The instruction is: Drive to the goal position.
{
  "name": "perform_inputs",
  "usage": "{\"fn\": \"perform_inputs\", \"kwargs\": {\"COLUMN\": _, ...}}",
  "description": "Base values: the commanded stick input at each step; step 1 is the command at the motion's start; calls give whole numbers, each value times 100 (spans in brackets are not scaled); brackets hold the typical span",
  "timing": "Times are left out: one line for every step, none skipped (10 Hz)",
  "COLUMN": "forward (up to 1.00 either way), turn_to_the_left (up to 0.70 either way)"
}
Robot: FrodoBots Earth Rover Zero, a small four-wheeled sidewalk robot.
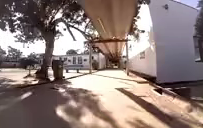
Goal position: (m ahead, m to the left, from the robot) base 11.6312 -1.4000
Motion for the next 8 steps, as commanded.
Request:
{"fn": "perform_inputs", "kwargs": {"forward": 50, "turn_to_the_left": 0}}
{"fn": "perform_inputs", "kwargs": {"forward": 50, "turn_to_the_left": 0}}
{"fn": "perform_inputs", "kwargs": {"forward": 50, "turn_to_the_left": 0}}
{"fn": "perform_inputs", "kwargs": {"forward": 50, "turn_to_the_left": 0}}
{"fn": "perform_inputs", "kwargs": {"forward": 50, "turn_to_the_left": 0}}
{"fn": "perform_inputs", "kwargs": {"forward": 50, "turn_to_the_left": 0}}
{"fn": "perform_inputs", "kwargs": {"forward": 50, "turn_to_the_left": 0}}
{"fn": "perform_inputs", "kwargs": {"forward": 50, "turn_to_the_left": 0}}
